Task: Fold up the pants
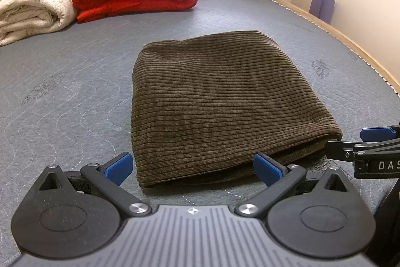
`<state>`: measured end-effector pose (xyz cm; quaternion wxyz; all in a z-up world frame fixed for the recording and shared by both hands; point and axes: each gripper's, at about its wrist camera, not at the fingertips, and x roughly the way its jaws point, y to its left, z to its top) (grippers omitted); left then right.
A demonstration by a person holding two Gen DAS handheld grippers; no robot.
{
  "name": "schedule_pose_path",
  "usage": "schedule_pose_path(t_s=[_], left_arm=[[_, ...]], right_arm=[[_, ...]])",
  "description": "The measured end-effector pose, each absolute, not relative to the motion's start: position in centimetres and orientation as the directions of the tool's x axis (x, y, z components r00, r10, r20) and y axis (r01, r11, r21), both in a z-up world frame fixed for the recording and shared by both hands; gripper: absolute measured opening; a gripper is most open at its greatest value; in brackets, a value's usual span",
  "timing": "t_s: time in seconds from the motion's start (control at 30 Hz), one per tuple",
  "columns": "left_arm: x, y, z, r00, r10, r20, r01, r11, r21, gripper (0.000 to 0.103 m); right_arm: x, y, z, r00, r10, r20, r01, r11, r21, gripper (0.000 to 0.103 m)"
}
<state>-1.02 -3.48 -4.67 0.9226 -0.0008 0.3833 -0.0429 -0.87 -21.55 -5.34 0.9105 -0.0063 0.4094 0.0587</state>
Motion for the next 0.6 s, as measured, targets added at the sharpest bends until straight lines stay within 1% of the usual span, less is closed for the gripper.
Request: schedule_pose_path(t_s=[0.6], left_arm=[[-1.29, -3.16, -4.63, 0.715, -0.095, -0.692, 0.102, 0.994, -0.032, 0.103]], right_arm=[[-0.86, -21.64, -5.36, 0.657, 0.101, -0.747, -0.106, 0.994, 0.041, 0.088]])
